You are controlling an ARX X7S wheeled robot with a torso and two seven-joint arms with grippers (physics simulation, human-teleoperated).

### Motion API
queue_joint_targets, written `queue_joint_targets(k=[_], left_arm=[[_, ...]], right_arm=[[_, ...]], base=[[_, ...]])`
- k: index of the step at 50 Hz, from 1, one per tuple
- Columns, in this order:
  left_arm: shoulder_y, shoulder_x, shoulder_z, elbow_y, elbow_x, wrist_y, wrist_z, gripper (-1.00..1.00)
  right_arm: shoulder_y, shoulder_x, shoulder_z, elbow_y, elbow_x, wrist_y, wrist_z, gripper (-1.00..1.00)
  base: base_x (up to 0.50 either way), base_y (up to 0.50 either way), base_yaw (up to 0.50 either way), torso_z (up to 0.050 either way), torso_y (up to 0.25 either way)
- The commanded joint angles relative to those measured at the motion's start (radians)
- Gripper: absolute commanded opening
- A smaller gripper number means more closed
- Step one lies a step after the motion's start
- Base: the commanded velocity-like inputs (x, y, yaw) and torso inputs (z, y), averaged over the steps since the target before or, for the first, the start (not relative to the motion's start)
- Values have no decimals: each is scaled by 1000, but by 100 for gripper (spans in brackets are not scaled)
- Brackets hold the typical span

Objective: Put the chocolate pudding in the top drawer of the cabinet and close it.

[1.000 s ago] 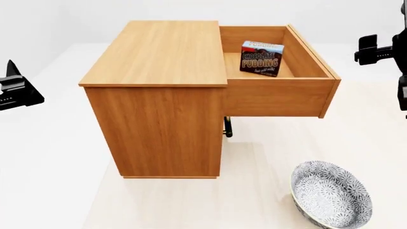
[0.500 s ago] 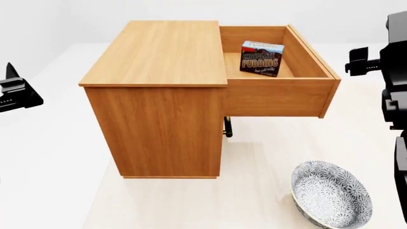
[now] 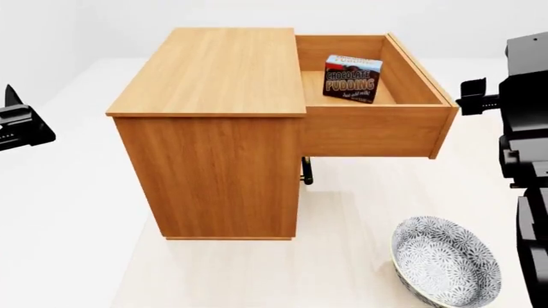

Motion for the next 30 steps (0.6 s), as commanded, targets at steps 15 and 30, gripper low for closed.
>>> queue_joint_targets(k=[15,30], left_arm=[[-7,-3,21,-9,13,4,-11,100],[6,-4,5,-18,8,16,-7,100]], right_arm=[[-44,-27,43,0,5,-33,-11,100],[-54,-83,81,0,2,-63,-59,100]], base=[[0,0,0,0,0],[0,0,0,0,0]])
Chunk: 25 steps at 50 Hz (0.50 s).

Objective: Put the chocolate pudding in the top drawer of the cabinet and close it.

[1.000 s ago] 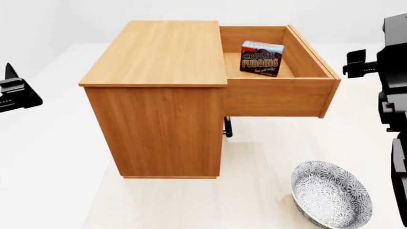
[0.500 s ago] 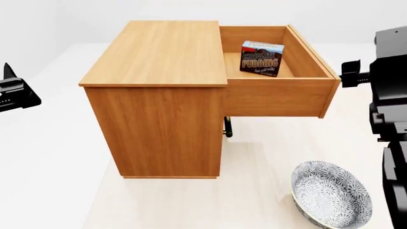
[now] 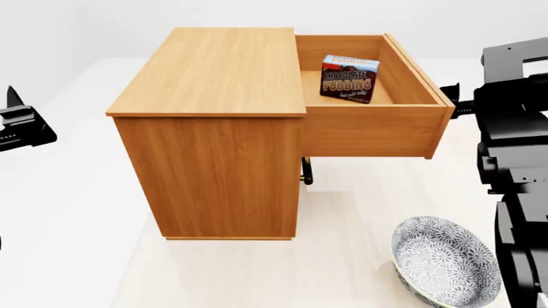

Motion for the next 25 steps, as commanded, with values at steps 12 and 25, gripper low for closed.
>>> queue_joint_targets(k=[12,25], left_arm=[[8,-3,-18,7,-13,-3,-2,100],[15,-4,-29,9,-22,-2,-1,100]], right_arm=[[-5,-69,43,0,2,-38,-92,100],[20,-124,50,0,1,-55,-185,100]], base=[[0,0,0,0,0],[0,0,0,0,0]])
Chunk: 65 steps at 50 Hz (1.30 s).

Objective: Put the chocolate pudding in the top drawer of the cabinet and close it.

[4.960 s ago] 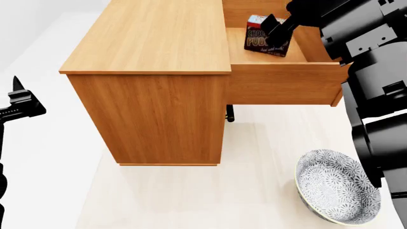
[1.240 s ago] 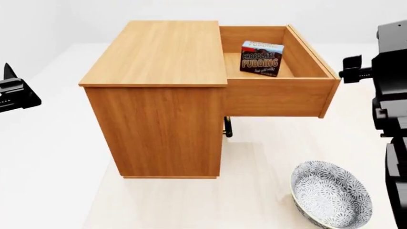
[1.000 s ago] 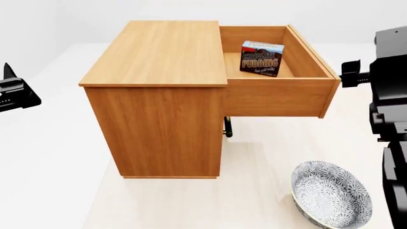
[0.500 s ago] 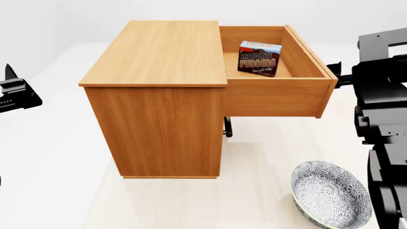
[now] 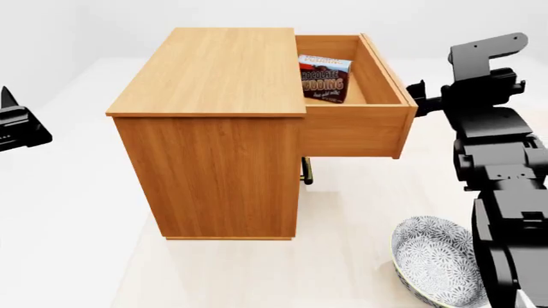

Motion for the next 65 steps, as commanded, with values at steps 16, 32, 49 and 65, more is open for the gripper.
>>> queue_joint_targets(k=[16,32,49,65], left_arm=[[11,19,7,-74,18,79,24,100],[25,17,-12,-80,5,92,34,100],[35,7,-34,-55,-15,73,32,100],[46,2,-47,-54,-23,73,35,100]], right_arm=[[40,-127,24,0,1,-33,-137,100],[33,-178,31,0,4,-34,-166,100],[19,-226,57,0,5,-36,-200,100],[15,-273,70,0,6,-41,-234,100]], base=[[0,0,0,0,0],[0,0,0,0,0],[0,0,0,0,0],[0,0,0,0,0]])
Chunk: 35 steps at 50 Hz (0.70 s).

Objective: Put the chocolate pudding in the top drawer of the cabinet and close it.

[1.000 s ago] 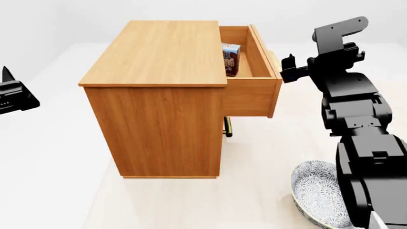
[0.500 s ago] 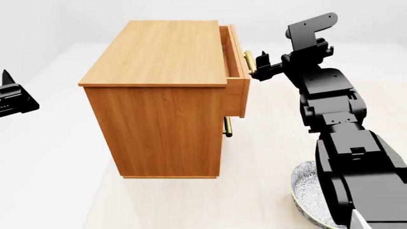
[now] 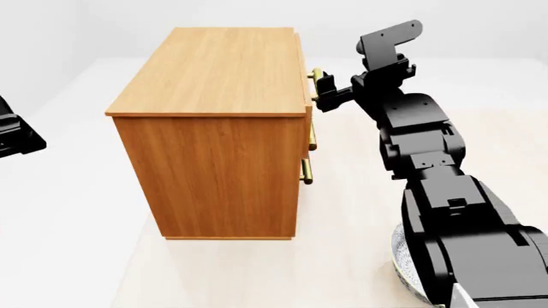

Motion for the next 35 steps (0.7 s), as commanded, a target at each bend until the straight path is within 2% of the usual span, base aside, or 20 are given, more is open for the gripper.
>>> queue_joint_targets(k=[1,18,35], left_arm=[[4,-3,-6,-2,-4,2,2,100],[6,-7,-11,-3,-13,2,6,100],[-18,7,27,-5,-28,5,23,100]], right_arm=[[-6,-36,10,2,6,-3,-29,100],[1,-58,23,2,6,-4,-48,100],[53,11,37,2,2,6,-5,100]], base=[[0,0,0,0,0],[0,0,0,0,0],[0,0,0,0,0]])
